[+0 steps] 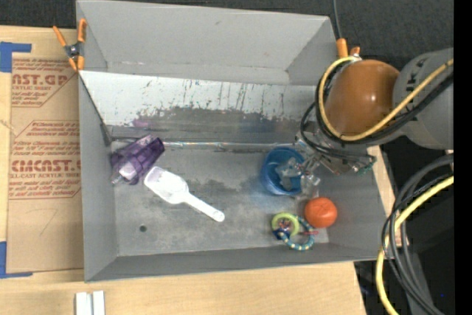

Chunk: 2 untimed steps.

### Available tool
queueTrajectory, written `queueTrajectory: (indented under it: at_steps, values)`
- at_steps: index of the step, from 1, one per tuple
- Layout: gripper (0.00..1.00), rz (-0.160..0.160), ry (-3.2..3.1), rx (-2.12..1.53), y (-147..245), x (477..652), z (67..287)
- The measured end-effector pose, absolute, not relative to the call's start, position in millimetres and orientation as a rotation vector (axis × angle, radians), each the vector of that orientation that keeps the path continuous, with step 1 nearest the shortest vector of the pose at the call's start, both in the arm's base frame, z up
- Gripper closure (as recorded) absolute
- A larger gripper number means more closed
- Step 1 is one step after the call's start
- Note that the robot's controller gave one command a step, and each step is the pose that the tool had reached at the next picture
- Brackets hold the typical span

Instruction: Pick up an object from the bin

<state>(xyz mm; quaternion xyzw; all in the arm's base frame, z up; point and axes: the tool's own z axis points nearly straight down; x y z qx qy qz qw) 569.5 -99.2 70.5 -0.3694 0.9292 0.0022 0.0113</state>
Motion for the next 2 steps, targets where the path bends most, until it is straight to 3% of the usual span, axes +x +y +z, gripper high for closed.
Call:
queueTrajectory:
  at_steps: [1,2]
  values:
    - [1.0,0.008,2.898,-1.147,-109,569.0,73]
    - [1.0,0.01,2.901,-1.146,-100,581.6,165]
